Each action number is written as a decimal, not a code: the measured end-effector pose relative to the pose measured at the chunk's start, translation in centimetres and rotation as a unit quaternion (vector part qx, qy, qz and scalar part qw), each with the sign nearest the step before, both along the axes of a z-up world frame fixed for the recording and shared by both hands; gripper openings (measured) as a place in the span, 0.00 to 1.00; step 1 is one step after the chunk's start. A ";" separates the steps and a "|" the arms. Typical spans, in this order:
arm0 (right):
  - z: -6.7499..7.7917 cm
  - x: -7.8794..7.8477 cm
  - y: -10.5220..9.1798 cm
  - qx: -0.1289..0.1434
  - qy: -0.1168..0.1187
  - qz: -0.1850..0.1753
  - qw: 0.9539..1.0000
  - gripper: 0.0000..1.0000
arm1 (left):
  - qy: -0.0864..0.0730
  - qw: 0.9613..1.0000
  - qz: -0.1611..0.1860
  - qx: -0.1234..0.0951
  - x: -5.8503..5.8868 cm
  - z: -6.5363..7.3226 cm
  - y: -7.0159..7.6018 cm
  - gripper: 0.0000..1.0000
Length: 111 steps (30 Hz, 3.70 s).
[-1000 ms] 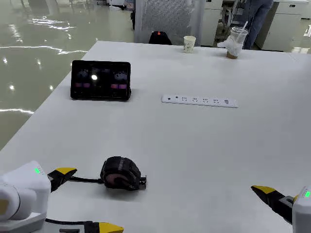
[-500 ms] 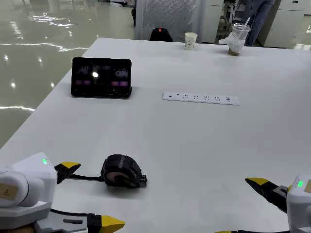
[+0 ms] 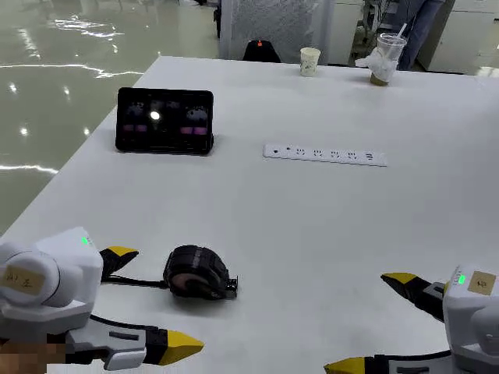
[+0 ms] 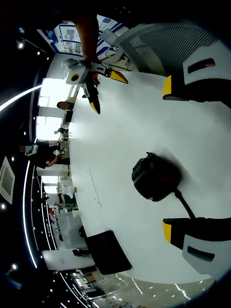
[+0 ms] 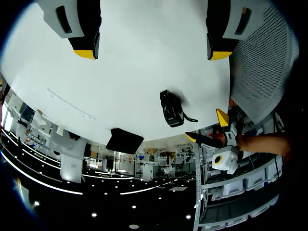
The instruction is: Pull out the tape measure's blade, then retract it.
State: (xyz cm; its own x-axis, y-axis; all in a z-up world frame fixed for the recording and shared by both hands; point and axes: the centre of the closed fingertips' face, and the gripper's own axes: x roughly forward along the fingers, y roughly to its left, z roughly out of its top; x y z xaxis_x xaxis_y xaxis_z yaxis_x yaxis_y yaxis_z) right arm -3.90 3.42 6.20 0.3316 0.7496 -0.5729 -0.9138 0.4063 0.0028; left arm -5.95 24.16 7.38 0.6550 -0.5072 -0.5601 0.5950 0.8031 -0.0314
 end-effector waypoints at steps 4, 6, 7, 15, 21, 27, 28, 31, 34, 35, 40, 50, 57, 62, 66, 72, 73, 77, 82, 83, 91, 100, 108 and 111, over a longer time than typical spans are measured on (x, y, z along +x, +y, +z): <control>-0.3 0.3 0.5 -0.004 0.000 0.014 1.000 0.91 | 0.002 1.000 -0.005 0.002 0.3 -0.1 -0.1 0.99; -0.4 0.4 0.8 -0.007 0.002 0.022 1.000 0.91 | 0.005 1.000 -0.010 0.003 0.5 -0.2 -0.1 0.99; -0.6 0.4 0.9 -0.009 0.003 0.026 1.000 0.91 | 0.006 1.000 -0.013 0.004 0.5 -0.2 -0.2 0.99; -1.2 1.0 2.2 -0.020 0.001 0.061 0.998 0.89 | 0.016 0.999 -0.035 0.015 1.0 -0.7 -0.6 0.98; -1.5 1.3 3.3 -0.021 -0.004 0.088 0.996 0.85 | 0.023 0.998 -0.048 0.022 1.5 -1.0 -0.7 0.96; -1.9 1.4 4.4 -0.024 -0.010 0.116 0.993 0.79 | 0.028 0.997 -0.061 0.029 1.9 -1.3 -0.8 0.93; -2.0 1.5 4.6 -0.026 -0.012 0.122 0.992 0.78 | 0.028 0.997 -0.063 0.033 2.0 -1.3 -0.7 0.92; -2.3 1.5 5.1 -0.028 -0.011 0.134 0.991 0.76 | 0.023 0.996 -0.073 0.038 2.2 -1.3 -0.7 0.88; -2.5 1.7 5.7 -0.030 -0.014 0.146 0.989 0.73 | 0.026 0.996 -0.078 0.044 2.5 -1.5 -0.5 0.86; -2.6 1.8 5.9 -0.031 -0.014 0.150 0.988 0.72 | 0.027 0.995 -0.082 0.046 2.6 -1.5 -0.5 0.85; -2.9 2.2 6.9 -0.038 -0.021 0.171 0.984 0.66 | 0.035 0.993 -0.095 0.054 2.7 -1.9 -0.4 0.78; -3.6 2.9 9.0 -0.049 -0.027 0.214 0.975 0.56 | 0.044 0.987 -0.125 0.087 3.2 -2.6 0.2 0.68; -4.2 3.2 10.2 -0.058 -0.033 0.238 0.969 0.47 | 0.054 0.982 -0.146 0.104 3.5 -3.3 0.9 0.60; -4.3 3.6 11.3 -0.055 -0.030 0.242 0.968 0.41 | 0.062 0.978 -0.165 0.114 4.0 -3.9 1.3 0.55; -4.7 3.7 12.0 -0.063 -0.034 0.250 0.966 0.37 | 0.065 0.974 -0.180 0.120 4.4 -4.3 1.5 0.50; -5.5 3.8 13.1 -0.076 -0.039 0.265 0.961 0.31 | 0.073 0.968 -0.202 0.131 4.7 -5.0 1.6 0.45; -5.6 3.8 13.2 -0.077 -0.038 0.266 0.960 0.30 | 0.074 0.967 -0.204 0.132 4.7 -5.0 1.6 0.44; -6.0 3.7 13.6 -0.078 -0.033 0.272 0.959 0.29 | 0.076 0.965 -0.212 0.136 4.7 -5.2 1.6 0.44; -6.5 3.8 14.3 -0.082 -0.027 0.276 0.957 0.27 | 0.075 0.958 -0.231 0.152 5.0 -5.3 1.6 0.42; -6.5 3.8 14.4 -0.082 -0.027 0.276 0.957 0.26 | 0.076 0.957 -0.233 0.153 5.0 -5.4 1.6 0.41; -7.5 4.1 15.0 -0.094 -0.023 0.271 0.958 0.21 | 0.074 0.951 -0.250 0.167 5.5 -5.6 1.4 0.33; -7.6 4.1 15.9 -0.079 -0.003 0.259 0.963 0.17 | 0.065 0.948 -0.258 0.174 5.9 -5.8 1.5 0.25; -7.6 3.7 16.0 -0.074 0.001 0.261 0.962 0.12 | 0.060 0.948 -0.261 0.172 5.8 -6.0 1.5 0.25; -7.6 3.7 16.0 -0.073 0.001 0.261 0.963 0.12 | 0.060 0.947 -0.265 0.174 5.7 -6.0 1.5 0.24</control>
State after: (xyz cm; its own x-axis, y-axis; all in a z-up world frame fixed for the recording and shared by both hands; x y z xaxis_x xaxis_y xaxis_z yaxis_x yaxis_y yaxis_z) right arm -0.19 19.38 -1.42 -0.0693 0.7260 -0.6842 -0.9935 -0.1122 -0.0183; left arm -0.21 25.66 1.41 0.2813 -0.5185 -0.8075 0.9261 0.3671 0.0869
